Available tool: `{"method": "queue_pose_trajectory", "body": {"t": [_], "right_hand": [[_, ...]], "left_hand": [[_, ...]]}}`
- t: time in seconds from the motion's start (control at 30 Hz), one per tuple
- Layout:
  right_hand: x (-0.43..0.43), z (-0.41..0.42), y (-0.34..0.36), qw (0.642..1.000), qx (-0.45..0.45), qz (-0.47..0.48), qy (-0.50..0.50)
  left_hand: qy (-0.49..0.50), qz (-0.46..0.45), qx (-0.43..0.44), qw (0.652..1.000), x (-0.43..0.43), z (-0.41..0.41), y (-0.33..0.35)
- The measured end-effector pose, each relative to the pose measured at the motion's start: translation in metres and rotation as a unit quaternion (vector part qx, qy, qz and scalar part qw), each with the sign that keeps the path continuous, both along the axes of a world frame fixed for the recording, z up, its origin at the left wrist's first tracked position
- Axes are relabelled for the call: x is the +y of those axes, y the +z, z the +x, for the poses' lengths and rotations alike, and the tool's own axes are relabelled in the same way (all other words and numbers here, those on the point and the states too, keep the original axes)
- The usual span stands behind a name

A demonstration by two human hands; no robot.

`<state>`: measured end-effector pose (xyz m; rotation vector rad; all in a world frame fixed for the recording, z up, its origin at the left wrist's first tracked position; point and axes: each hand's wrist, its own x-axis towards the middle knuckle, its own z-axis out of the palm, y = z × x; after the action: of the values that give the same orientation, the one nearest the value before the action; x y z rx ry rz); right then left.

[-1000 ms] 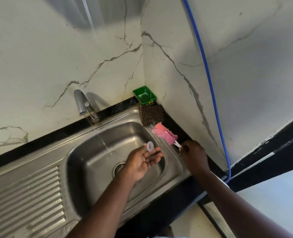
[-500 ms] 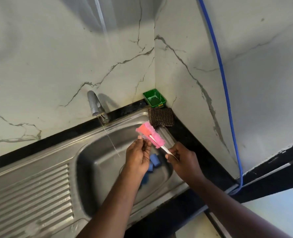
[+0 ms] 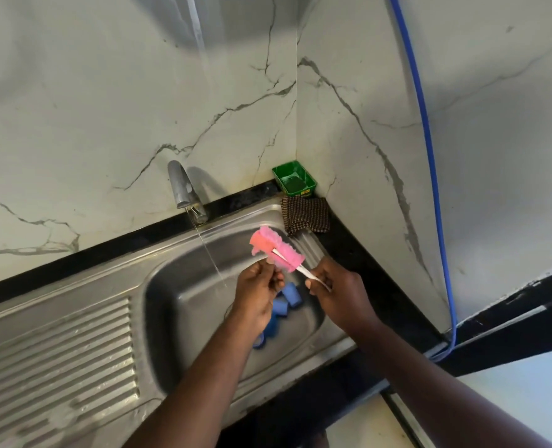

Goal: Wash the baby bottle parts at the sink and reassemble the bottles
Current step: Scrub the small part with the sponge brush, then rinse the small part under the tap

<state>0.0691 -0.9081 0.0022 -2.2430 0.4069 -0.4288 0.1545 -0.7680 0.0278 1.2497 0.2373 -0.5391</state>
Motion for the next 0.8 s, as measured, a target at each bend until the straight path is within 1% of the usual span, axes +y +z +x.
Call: {"method": "queue_pose_trajectory", "body": {"t": [0.1,0.17,0.23,0.3,0.37,0.47,0.53,0.6,0.7,0.8], "right_hand": [[-0.007,-0.01,-0.006,1.0,0.003,-0.007,0.005],[-0.017,-0.016,-0.007,1.0,0.013,-0.012,-0.01],[-0.029,-0.02,-0.009,0.999,0.031,-0.013,-0.031],[-0.041,-0.023,-0.013,0.997,0.046,-0.027,-0.05],[-0.055,-0.027,-0.018,0.992,0.067,-0.076,-0.076],[-0.073,-0.031,-0.026,0.974,0.141,-0.118,-0.134],[-0.083,-0.031,-0.035,0.958,0.165,-0.171,-0.163],[-0.088,-0.03,-0.042,0.942,0.194,-0.217,-0.167],[-0.088,-0.03,-0.049,0.933,0.221,-0.24,-0.152],[-0.09,-0.034,-0.057,0.927,0.228,-0.262,-0.144]], "left_hand": [[0.035,-0.096,0.058,0.993,0.006,0.01,0.001],[0.029,-0.125,0.076,0.989,0.007,0.012,0.0],[0.012,-0.134,0.086,0.987,0.007,0.009,-0.002],[-0.009,-0.126,0.093,0.988,0.007,0.006,-0.007],[-0.033,-0.111,0.091,0.989,0.007,0.0,-0.012],[-0.073,-0.1,0.096,0.988,0.006,-0.011,-0.019],[-0.093,-0.088,0.097,0.987,0.005,-0.014,-0.025],[-0.108,-0.067,0.092,0.988,0.005,-0.014,-0.03],[-0.11,-0.039,0.084,0.99,0.007,-0.013,-0.037],[-0.097,-0.029,0.085,0.991,0.015,-0.009,-0.041]]}}
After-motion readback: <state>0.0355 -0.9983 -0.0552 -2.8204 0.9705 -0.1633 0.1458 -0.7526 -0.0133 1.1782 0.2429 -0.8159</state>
